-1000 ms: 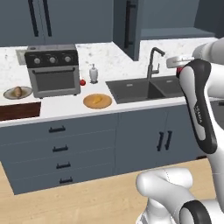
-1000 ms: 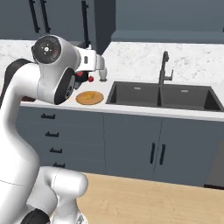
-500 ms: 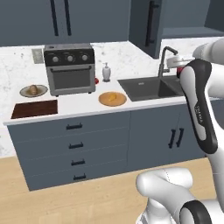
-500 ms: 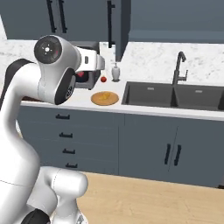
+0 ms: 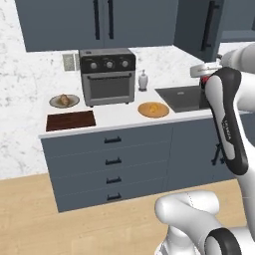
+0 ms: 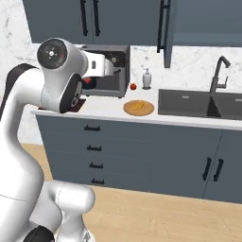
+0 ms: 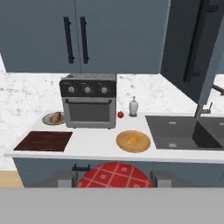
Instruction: From the different types of pastries on the counter, select a croissant and place it on the cutting board. Then retrieve a jar of jam from the cabinet and place it alongside the croissant on the cutting board.
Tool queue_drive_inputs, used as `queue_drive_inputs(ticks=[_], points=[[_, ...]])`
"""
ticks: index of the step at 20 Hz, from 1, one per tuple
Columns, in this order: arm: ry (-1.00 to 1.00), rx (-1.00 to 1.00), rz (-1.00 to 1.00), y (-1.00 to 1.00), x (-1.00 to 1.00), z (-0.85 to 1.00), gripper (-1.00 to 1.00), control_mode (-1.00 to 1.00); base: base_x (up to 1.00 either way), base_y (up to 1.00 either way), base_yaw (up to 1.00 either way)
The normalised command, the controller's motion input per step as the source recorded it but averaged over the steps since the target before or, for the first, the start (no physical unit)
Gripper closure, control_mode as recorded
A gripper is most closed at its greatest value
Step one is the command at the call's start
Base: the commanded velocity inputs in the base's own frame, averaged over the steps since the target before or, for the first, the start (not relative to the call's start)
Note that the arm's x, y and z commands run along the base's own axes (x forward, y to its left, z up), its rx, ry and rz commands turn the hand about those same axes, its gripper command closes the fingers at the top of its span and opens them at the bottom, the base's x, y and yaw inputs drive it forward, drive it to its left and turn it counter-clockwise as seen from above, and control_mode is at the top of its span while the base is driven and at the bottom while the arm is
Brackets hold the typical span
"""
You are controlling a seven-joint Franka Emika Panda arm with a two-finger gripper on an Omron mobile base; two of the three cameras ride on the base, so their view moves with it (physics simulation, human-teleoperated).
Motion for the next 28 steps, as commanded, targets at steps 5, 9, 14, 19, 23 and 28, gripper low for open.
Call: queue_drive_inputs(ticks=[5,9,14,19,23,28], points=[[0.0,0.0,0.0,0.0,0.0,0.0,1.0,1.0,-0.16,0.74,0.0],[0.0,0.0,0.0,0.0,0.0,0.0,1.0,1.0,-0.16,0.69,0.0],[0.0,0.0,0.0,0.0,0.0,0.0,1.0,1.0,-0.05,0.54,0.0],[0.0,0.0,0.0,0.0,0.0,0.0,1.0,1.0,0.0,0.12,-0.02],[0.0,0.0,0.0,0.0,0.0,0.0,1.0,1.0,0.0,0.29,-0.04],[0.0,0.0,0.0,0.0,0.0,0.0,1.0,1.0,0.0,0.6,-0.01]])
